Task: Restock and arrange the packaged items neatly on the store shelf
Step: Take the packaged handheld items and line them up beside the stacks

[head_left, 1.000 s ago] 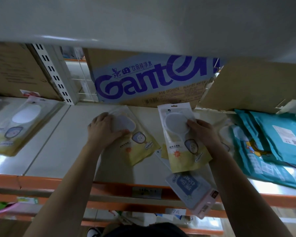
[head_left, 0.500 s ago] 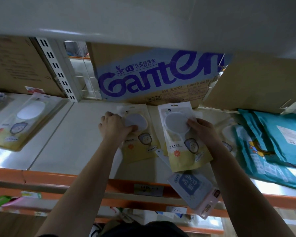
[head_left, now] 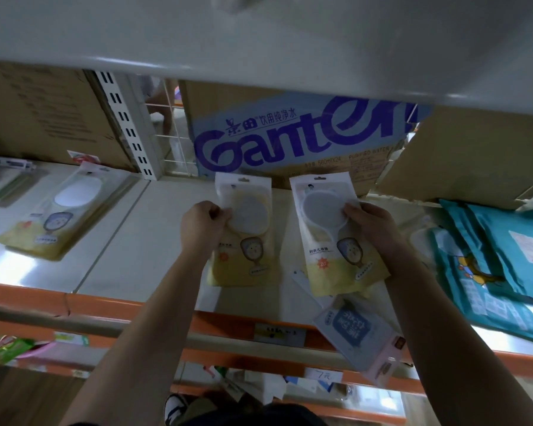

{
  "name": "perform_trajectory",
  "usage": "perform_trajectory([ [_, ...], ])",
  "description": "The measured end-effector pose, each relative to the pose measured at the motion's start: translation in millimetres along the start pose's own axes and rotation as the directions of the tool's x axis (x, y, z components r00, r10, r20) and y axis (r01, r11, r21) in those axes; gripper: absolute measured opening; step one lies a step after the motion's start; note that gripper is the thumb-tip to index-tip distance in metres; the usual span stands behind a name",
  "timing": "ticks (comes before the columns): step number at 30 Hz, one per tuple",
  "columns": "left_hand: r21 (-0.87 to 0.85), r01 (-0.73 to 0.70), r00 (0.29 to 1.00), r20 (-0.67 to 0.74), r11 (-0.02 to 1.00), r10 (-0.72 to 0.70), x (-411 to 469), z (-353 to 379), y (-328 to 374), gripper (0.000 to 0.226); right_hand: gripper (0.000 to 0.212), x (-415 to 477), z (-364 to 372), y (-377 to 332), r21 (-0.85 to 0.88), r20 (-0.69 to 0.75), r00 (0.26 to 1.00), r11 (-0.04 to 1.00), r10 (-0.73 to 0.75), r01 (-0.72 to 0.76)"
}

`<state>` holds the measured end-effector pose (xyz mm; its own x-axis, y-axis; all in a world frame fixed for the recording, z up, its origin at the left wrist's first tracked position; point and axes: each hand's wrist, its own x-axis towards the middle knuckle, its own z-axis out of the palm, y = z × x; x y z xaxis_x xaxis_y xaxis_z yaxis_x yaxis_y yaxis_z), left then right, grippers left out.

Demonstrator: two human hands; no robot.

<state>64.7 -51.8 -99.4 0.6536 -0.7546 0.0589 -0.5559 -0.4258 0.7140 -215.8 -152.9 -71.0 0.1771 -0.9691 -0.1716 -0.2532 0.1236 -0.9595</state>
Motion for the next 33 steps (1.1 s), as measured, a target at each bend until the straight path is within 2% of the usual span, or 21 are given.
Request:
perform_trajectory([
  [4, -0.186, 0.069, 0.995, -0.061, 0.98, -0.082, 10.9, -28.9, -15.8, 0.016, 0.022, -7.3, 24.7, -12.7, 0.048, 0.039, 0.999, 0.999, 0.021, -0.023],
  [7, -0.284, 0.084, 0.991, -0.077, 0.955, -0.11, 16.9, -55.0, -31.4, 0.019, 0.029, -14.3, 49.1, -19.3, -0.008, 0.04, 0.999, 1.0, 0.009, -0.009],
  [11, -0.448, 0.072, 0.995, -0.024, 0.891, -0.092, 19.3, -101.1, -60.8, 0.028, 0.019, -28.6, 98.6, -32.5, -0.031, 0.03, 0.999, 0.999, -0.021, 0.022],
  [13, -0.451, 0.061, 0.998, 0.003, 0.89, -0.067, 22.2, -128.3, -78.4, 0.022, 0.022, -33.5, 129.7, -37.4, -0.051, 0.059, 0.997, 0.997, -0.05, 0.053],
  [19, -0.338, 0.051, 0.998, 0.045, 0.94, -0.038, 55.4, -216.7, -146.9, 0.014, 0.012, -51.3, 237.4, -38.6, 0.102, 0.104, 0.994, 0.995, -0.024, 0.013],
  [23, -0.357, 0.078, 0.997, 0.02, 0.931, -0.076, 90.5, -258.0, -192.5, 0.02, 0.012, -63.8, 298.7, -38.3, 0.154, 0.102, 0.995, 0.988, -0.009, -0.007],
  [27, -0.31, 0.062, 0.998, 0.046, 0.949, -0.05, 125.5, -272.1, -226.9, 0.009, 0.012, -73.8, 341.6, -35.4, 0.238, 0.05, 0.998, 0.971, 0.027, -0.038],
  [33, -0.28, 0.046, 0.989, 0.147, 0.959, -0.005, 157.2, -256.9, -243.8, 0.02, 0.007, -86.2, 362.2, -25.9, 0.244, -0.115, 0.992, 0.97, 0.046, -0.017],
])
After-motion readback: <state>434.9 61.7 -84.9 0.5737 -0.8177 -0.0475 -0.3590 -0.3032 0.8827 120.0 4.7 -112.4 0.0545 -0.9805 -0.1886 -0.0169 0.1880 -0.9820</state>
